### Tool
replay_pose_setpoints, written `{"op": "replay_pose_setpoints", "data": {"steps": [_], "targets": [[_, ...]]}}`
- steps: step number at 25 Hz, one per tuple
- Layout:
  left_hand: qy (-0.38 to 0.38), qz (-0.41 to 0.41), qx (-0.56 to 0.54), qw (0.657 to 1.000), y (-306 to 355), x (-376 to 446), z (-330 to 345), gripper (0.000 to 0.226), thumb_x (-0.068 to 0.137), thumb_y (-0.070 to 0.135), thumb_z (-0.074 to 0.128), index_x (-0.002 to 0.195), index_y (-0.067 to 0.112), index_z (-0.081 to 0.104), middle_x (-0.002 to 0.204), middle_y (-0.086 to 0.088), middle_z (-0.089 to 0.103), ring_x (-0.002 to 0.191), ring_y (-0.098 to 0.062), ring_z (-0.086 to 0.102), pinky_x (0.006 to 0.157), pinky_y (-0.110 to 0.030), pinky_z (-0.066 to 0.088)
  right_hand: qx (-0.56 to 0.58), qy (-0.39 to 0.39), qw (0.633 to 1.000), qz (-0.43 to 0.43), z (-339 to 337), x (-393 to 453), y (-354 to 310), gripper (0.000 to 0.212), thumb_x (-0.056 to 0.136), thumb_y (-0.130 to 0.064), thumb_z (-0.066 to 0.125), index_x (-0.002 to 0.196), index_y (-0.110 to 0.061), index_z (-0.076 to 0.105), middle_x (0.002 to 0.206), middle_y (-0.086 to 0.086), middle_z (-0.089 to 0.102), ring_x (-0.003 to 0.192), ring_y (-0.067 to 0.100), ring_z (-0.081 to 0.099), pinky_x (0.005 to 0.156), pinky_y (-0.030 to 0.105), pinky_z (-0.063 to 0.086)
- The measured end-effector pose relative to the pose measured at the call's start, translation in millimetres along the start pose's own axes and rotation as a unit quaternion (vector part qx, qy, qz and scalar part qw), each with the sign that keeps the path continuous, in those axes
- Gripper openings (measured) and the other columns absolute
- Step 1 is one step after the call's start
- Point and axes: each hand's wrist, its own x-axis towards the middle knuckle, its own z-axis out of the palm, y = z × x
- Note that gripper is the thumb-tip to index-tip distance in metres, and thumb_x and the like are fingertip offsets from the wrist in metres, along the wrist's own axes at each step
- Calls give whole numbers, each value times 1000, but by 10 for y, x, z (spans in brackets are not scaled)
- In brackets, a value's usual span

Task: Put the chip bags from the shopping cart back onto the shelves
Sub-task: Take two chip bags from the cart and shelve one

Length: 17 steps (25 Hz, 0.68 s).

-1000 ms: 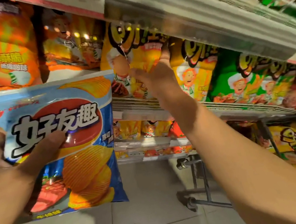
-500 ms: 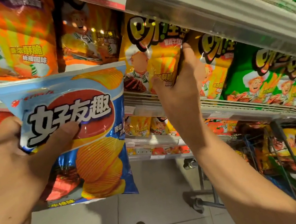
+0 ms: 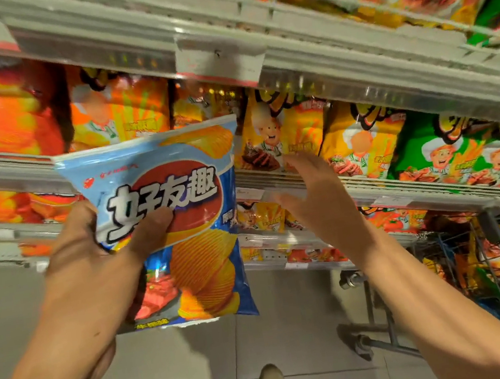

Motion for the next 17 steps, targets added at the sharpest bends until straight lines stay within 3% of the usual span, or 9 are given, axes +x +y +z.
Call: {"op": "replay_pose_setpoints", "data": {"steps": [3,6,8,10,12,14,17], "targets": [[-9,-28,-38,999,125,-107,-268,44,73,44,80,112,29,65,96,15,77,86,-7,74,72,-29,58,43,-58,997,21,-353,-329,-249,58,98,-27,66,151,-17,45,155,3,44,145,19,36,120,35,28],[-5,-6,-28,1000,369,-225,-375,41,80,32,82,117,27,64,101,18,76,95,-4,72,84,-30,57,71,-73,995,3,-632,-610,-514,55,99,-25,63,151,-20,43,152,-1,43,143,16,36,112,22,25],[-1,-7,-49,999,551,-303,-454,38,83,28,80,116,26,63,101,14,77,94,-7,73,84,-32,56,97,-59,993,-22,-782,-716,-730,51,98,-22,65,146,-23,48,140,-8,45,137,15,42,107,19,27],[17,3,-47,999,744,-331,-553,37,80,35,80,110,25,62,93,19,76,85,1,72,76,-19,54,113,-50,992,-36,-918,-729,-943,49,97,-20,67,141,-28,50,136,-11,44,133,14,45,111,29,35],[28,7,-53,998,932,-319,-652,31,82,32,80,105,28,60,88,24,73,69,7,66,61,-11,51,109,-58,991,-46,-1082,-691,-1139,54,95,-19,70,144,-28,50,146,-5,44,140,19,41,115,34,34],[22,5,-86,996,1110,-284,-777,28,87,19,78,107,26,60,86,21,75,63,4,65,53,-14,53,110,-64,989,-72,-1246,-656,-1305,57,93,-18,72,144,-28,49,151,2,42,143,24,39,114,34,33],[31,11,-98,995,1329,-203,-938,32,87,8,76,112,20,60,93,14,77,82,-4,71,68,-22,57,74,-54,991,-97,-1446,-584,-1488,56,93,-25,72,143,-33,47,147,0,46,138,21,41,106,27,31]]}}
